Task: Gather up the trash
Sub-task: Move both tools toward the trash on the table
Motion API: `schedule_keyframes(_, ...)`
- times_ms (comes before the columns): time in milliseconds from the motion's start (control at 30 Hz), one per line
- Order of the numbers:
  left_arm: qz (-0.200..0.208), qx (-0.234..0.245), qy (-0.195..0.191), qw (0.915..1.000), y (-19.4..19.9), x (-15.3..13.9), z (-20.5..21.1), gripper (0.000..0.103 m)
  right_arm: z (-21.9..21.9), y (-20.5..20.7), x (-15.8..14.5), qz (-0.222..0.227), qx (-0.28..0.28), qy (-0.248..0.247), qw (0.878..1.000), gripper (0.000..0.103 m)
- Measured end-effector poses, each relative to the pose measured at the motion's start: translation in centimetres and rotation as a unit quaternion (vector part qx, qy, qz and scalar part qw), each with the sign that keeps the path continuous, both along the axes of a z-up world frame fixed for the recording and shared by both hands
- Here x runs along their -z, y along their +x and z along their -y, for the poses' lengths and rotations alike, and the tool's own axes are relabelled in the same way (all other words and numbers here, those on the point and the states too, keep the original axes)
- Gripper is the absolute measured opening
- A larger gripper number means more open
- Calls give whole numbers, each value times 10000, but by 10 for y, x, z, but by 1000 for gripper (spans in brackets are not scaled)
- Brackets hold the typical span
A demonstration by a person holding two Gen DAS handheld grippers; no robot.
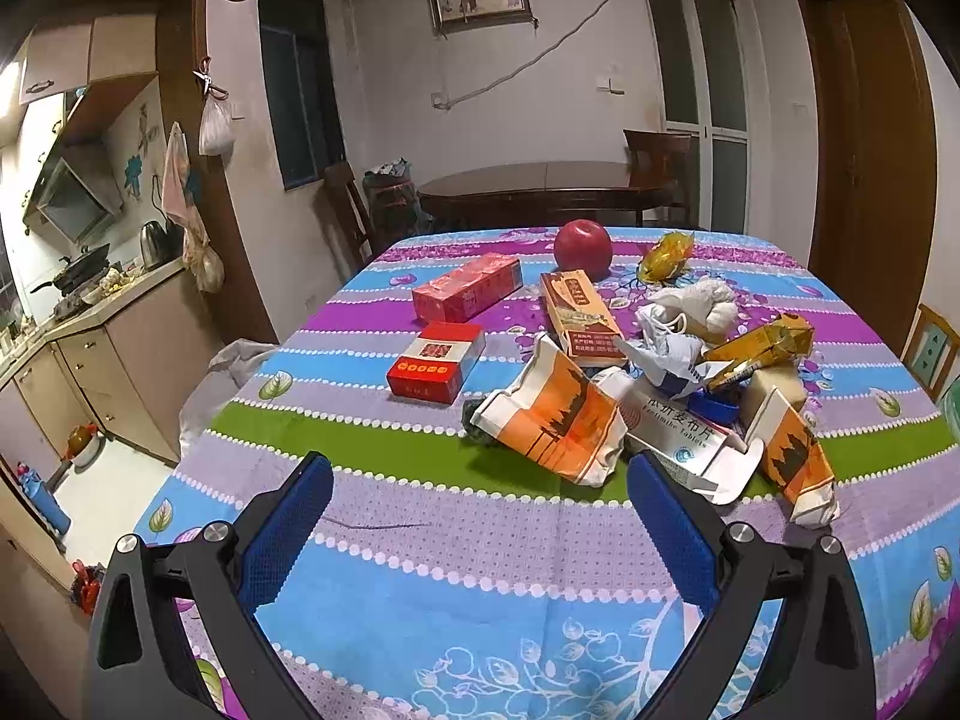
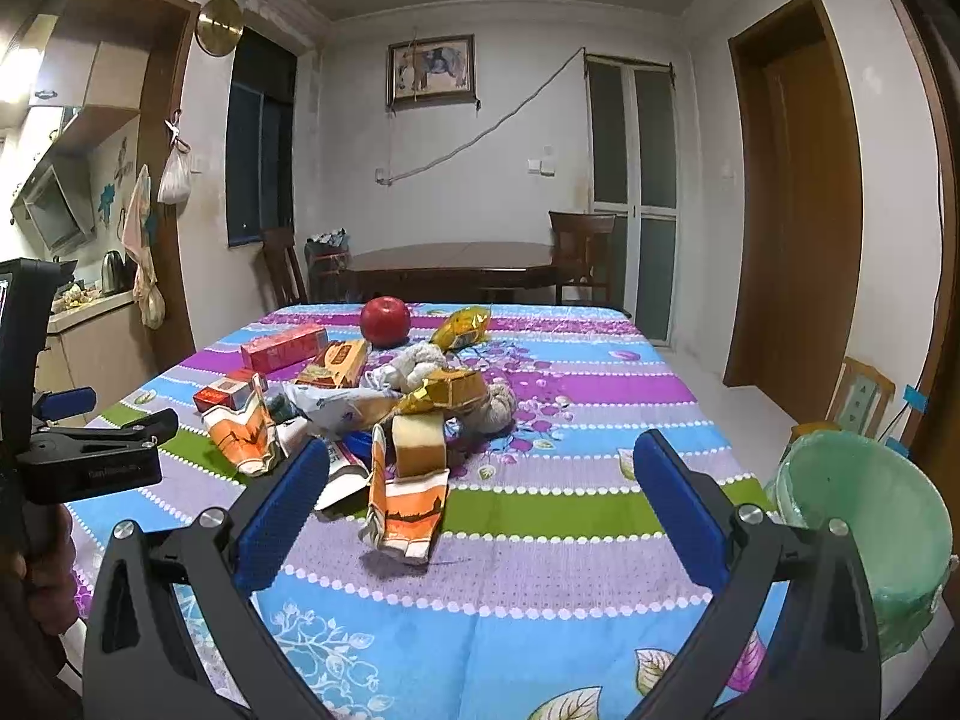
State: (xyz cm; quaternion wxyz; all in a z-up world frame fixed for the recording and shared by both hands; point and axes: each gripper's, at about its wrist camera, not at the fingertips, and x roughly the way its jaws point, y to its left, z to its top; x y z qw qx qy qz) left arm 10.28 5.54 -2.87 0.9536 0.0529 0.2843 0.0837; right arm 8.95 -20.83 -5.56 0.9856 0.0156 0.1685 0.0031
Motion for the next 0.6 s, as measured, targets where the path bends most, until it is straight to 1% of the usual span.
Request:
schedule_keyframes(367,-74,-18,0,10000,1,6,-4,98,-2,0,3,-76,-2,-19,10000,98)
schedule_keyframes(600,-185,3,-95,9998,3,8,-8,98,-1,1,4,-89,-10,-18,10000,98)
